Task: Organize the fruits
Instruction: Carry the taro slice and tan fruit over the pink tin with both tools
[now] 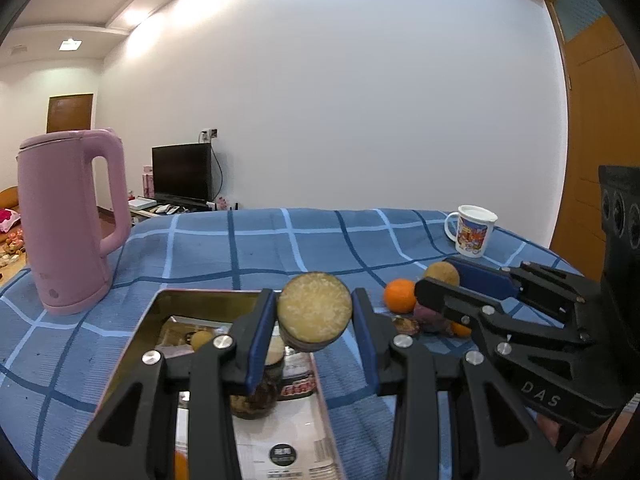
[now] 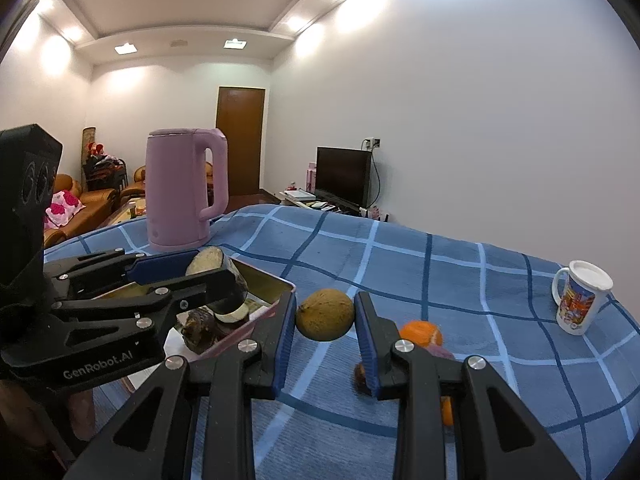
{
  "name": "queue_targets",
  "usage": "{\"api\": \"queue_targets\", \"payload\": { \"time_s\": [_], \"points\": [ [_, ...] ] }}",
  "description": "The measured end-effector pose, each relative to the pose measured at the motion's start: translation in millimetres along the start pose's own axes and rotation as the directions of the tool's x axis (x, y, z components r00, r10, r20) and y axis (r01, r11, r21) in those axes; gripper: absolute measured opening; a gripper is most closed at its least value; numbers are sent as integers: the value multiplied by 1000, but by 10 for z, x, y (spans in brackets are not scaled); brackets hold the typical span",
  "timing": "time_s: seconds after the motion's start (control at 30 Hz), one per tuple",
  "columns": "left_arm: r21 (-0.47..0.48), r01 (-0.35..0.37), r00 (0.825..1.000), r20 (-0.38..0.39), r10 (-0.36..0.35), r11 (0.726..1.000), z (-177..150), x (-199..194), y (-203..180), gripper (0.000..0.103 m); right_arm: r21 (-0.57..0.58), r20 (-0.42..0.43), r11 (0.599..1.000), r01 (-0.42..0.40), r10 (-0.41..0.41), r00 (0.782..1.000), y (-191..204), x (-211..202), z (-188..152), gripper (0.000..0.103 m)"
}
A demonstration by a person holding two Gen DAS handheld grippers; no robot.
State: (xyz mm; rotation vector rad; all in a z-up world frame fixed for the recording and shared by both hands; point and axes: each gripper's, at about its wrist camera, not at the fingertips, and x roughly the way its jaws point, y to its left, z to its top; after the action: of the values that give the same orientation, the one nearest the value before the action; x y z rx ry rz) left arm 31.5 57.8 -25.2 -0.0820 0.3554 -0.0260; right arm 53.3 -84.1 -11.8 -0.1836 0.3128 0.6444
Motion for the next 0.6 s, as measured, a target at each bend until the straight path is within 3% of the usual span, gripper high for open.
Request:
{"api": "queue_targets", "payload": {
  "time_s": [0.6],
  "points": [
    [-31, -59, 998, 0, 59, 998, 6, -110, 354, 40, -62, -8, 997, -55, 54, 998, 363, 194, 201, 32]
  ]
}}
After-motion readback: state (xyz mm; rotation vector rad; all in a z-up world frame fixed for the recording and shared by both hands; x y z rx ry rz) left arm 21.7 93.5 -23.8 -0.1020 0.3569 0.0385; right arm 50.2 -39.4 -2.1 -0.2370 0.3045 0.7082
